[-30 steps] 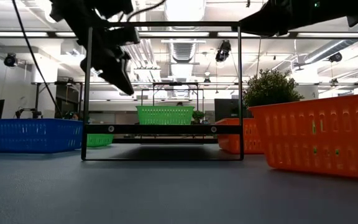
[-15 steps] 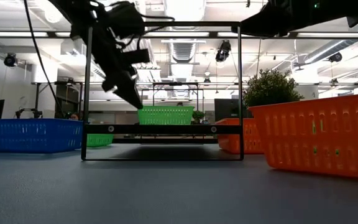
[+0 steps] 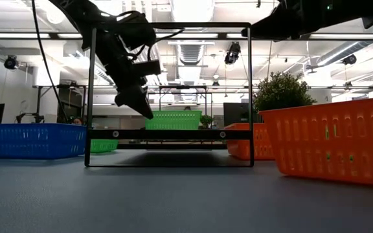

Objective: Stack baskets on shelf by color
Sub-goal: Put the top right green bin on the shelf, then put the middle blue bin on the shelf

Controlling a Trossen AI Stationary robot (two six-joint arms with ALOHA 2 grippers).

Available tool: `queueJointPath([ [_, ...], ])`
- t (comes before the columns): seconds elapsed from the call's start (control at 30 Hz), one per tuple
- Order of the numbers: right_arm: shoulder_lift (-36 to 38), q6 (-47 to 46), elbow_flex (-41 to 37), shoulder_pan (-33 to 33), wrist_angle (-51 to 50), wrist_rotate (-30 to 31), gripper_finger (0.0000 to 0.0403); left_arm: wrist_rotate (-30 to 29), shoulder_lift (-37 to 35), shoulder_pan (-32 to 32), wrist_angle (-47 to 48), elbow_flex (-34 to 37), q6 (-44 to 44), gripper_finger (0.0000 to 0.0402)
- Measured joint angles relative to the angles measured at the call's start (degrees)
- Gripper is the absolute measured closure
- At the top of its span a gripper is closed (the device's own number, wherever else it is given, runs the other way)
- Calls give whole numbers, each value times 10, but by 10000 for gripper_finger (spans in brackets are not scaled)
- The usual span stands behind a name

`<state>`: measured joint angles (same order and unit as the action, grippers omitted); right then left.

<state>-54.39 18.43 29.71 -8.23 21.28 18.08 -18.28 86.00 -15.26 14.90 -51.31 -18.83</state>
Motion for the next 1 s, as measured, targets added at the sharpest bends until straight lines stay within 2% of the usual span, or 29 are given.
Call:
queueJointPath([
  [0.3,0,-4,0,0,-1,1,360,0,-28,9,7,0,5,402],
  [0.53,0,-20,0,0,-16,0,360,1,-124,35,11,9,72,402],
  [0.7,0,-26,0,0,-18,0,360,7,-196,60,19,45,137,402],
  [0.87,0,-35,0,0,-26,0,360,-6,-264,60,40,96,153,402],
  [1.0,0,-39,0,0,-25,0,360,-10,-305,46,93,111,138,402],
])
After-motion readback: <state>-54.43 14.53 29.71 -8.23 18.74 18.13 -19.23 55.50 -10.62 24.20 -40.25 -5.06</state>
